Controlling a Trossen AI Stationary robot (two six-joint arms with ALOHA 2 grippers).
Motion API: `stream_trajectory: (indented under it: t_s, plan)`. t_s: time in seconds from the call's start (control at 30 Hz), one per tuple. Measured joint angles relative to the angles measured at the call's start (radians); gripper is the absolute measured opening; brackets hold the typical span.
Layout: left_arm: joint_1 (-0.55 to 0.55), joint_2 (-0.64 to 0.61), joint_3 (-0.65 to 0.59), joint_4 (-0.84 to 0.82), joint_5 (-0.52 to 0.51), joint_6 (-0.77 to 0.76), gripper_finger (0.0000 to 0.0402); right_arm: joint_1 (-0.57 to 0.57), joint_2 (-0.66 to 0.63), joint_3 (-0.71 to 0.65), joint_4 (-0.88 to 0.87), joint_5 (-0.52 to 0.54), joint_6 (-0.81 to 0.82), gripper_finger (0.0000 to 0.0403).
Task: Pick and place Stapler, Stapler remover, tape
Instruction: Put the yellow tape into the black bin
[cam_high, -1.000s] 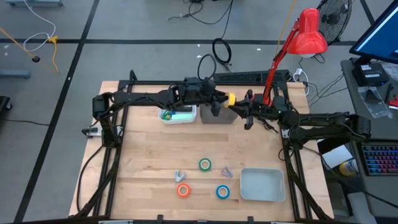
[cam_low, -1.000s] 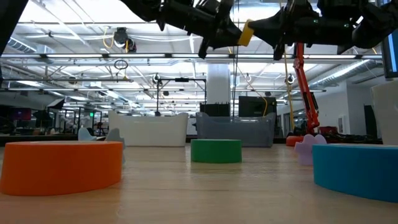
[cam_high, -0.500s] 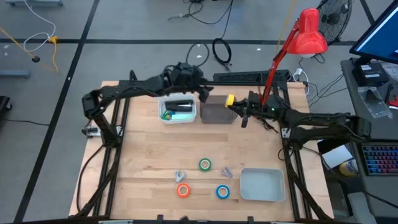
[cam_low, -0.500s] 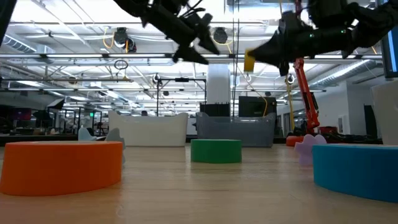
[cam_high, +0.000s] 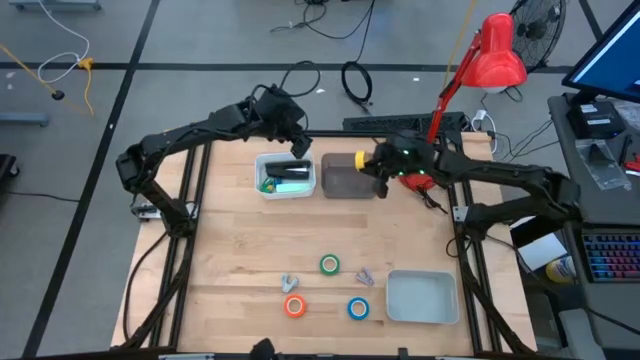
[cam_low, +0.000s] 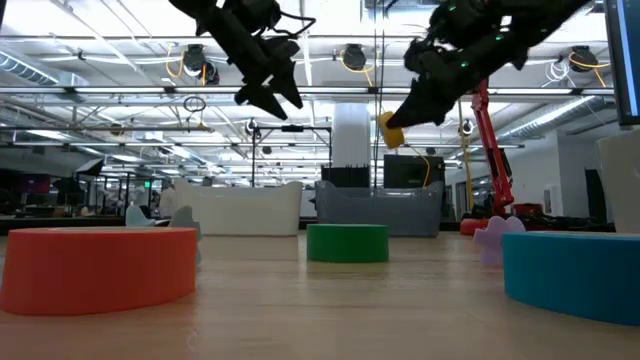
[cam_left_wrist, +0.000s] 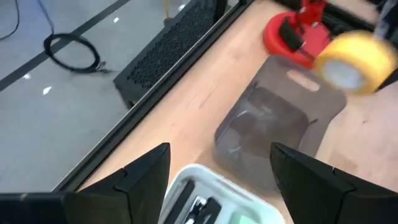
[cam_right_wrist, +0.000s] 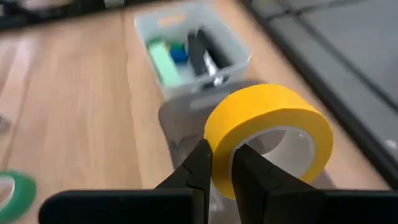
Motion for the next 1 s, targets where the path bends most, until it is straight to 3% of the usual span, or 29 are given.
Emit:
stream_trajectory:
  t_s: [0.23,0.4,0.77,0.87,1.0]
  plan:
    - [0.007,-0.017,-0.094,0.101,0.027,-0.034,0.0278,-0.023,0.195,0.152,-0.223,-0.015,-0.143,0.0033]
    - [0.004,-0.076,-0.228,0.197,0.038,-0.106,0.0278,-0.048,0.264,0.213,-0.340,0.053,-0.245,0.0037]
    - [-0.111,-0.321,-0.523,0.551,0.045,-0.193,0.0278,-0.065,0.362,0.230,-0.358,0.061,-0.396,0.0035]
    - [-0.160,-0.356,-0.560,0.652,0.026,-0.183,0.0278,-0.065,0.390,0.230,-0.357,0.063,-0.429,0.0033]
    - [-0.206,-0.372,-0.570,0.647,-0.052,-0.198,0.0278,-0.064,0.416,0.230,-0.357,0.061,-0.462,0.0039]
